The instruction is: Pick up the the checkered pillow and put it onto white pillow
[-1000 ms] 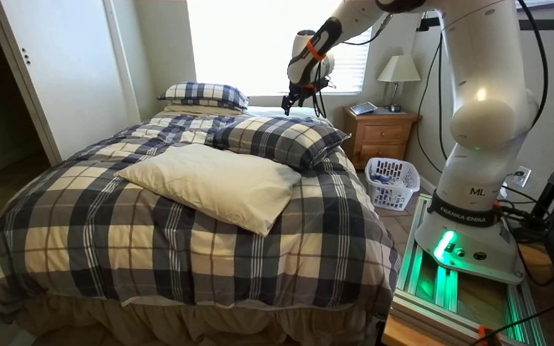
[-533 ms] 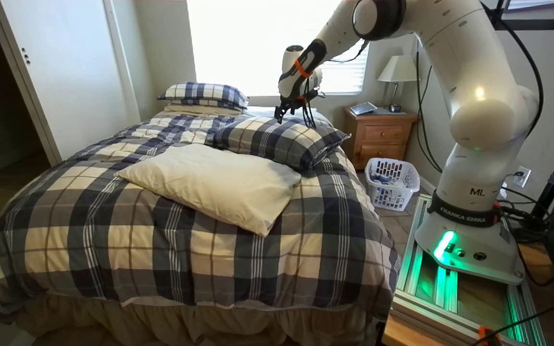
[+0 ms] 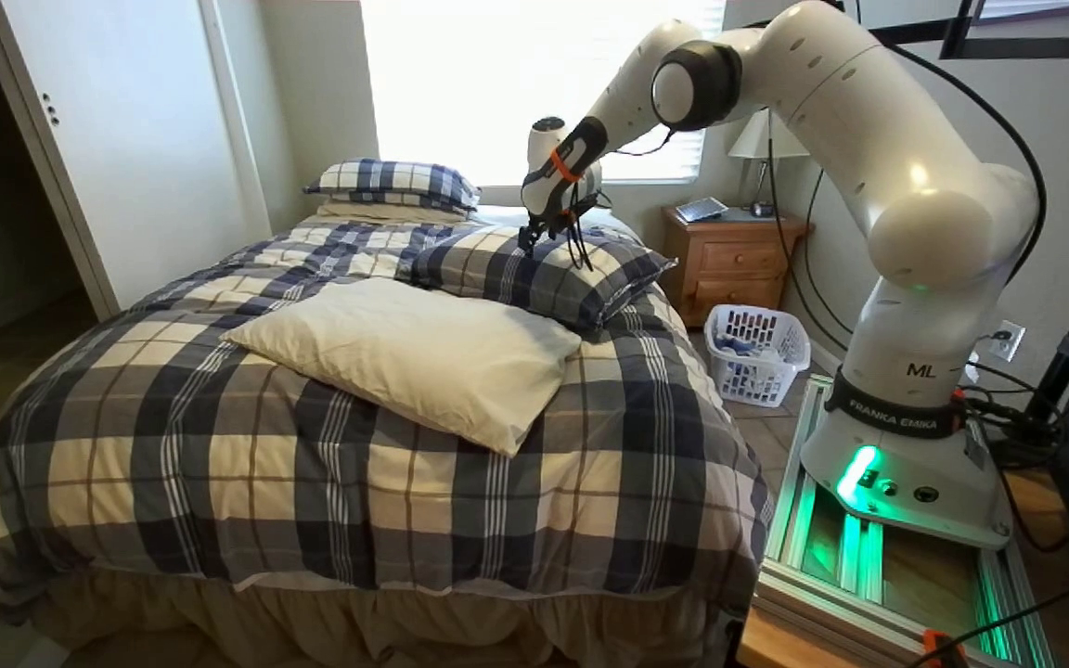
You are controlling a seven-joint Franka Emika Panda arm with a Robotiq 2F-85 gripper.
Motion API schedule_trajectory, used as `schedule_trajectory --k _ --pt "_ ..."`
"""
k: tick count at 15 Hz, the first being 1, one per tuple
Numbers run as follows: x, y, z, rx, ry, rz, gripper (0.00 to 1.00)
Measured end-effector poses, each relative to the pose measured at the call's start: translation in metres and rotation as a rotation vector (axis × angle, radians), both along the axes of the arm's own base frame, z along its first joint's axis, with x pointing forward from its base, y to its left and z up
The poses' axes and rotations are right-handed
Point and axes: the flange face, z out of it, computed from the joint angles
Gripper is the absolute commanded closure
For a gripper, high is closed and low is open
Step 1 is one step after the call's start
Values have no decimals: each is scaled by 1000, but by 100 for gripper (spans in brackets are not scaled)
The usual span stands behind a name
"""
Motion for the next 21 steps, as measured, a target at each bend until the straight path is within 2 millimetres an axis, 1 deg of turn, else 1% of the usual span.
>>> schedule_trajectory --k 1,2,4,5,7,10,12,13,14,15,18,21 --pt "3 -1 -8 3 21 -4 0" --pt "5 -1 -16 6 45 -11 21" --pt "8 -5 -30 12 86 -26 34" --pt "9 -8 -36 14 103 -34 43" --pt "11 -15 -43 15 123 -47 55" --pt "16 -23 -46 28 125 -68 77" --pt "18 -26 -41 48 115 -82 88" --pt "19 -27 -37 58 108 -87 96" --pt "19 -29 -34 74 99 -93 99" --pt "19 -31 -32 91 88 -101 100" --pt "15 -39 -25 129 62 -115 99" --pt "12 -46 -17 136 60 -91 99"
